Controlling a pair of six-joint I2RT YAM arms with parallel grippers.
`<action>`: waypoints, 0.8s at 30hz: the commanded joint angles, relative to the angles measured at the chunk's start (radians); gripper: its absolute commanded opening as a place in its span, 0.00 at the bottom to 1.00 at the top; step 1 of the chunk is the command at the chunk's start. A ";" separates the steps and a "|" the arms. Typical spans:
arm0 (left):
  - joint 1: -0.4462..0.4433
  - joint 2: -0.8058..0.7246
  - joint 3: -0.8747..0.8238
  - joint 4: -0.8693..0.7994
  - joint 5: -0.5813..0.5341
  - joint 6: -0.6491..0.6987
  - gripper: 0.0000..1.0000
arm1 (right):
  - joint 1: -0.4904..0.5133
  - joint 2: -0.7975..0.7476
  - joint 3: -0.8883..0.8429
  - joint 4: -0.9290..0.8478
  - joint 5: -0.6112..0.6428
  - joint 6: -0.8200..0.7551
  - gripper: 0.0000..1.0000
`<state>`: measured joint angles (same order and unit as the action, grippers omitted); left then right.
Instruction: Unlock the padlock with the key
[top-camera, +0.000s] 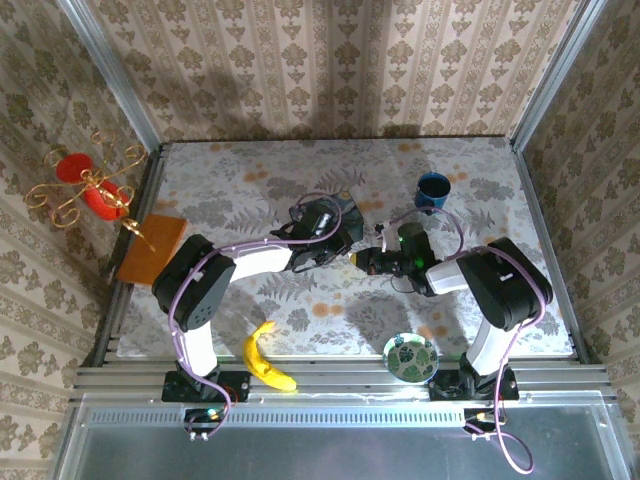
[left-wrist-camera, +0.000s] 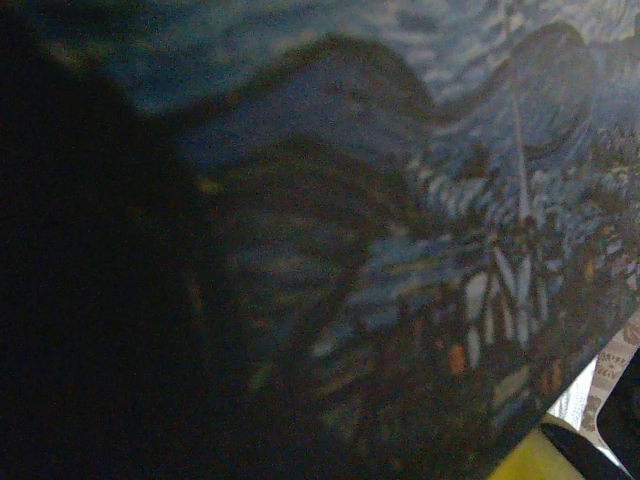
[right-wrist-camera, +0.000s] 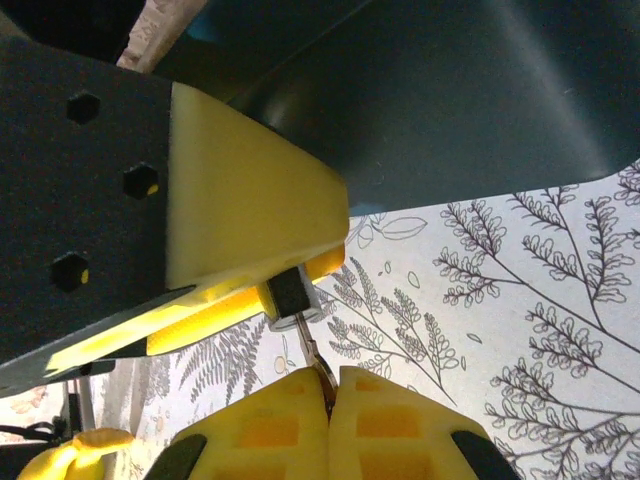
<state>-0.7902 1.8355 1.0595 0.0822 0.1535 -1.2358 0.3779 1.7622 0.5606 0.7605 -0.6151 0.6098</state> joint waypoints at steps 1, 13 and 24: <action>-0.057 0.018 -0.015 -0.032 0.155 -0.002 0.00 | 0.003 0.006 0.084 0.201 0.020 0.025 0.00; -0.073 0.015 -0.026 -0.011 0.195 0.001 0.00 | 0.006 -0.042 0.140 0.051 0.034 -0.149 0.00; -0.079 0.007 -0.023 0.008 0.208 0.010 0.00 | 0.011 0.030 0.217 0.116 0.042 -0.071 0.00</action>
<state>-0.7891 1.8374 1.0443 0.1211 0.1081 -1.2377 0.3798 1.7988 0.6636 0.6449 -0.6331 0.5274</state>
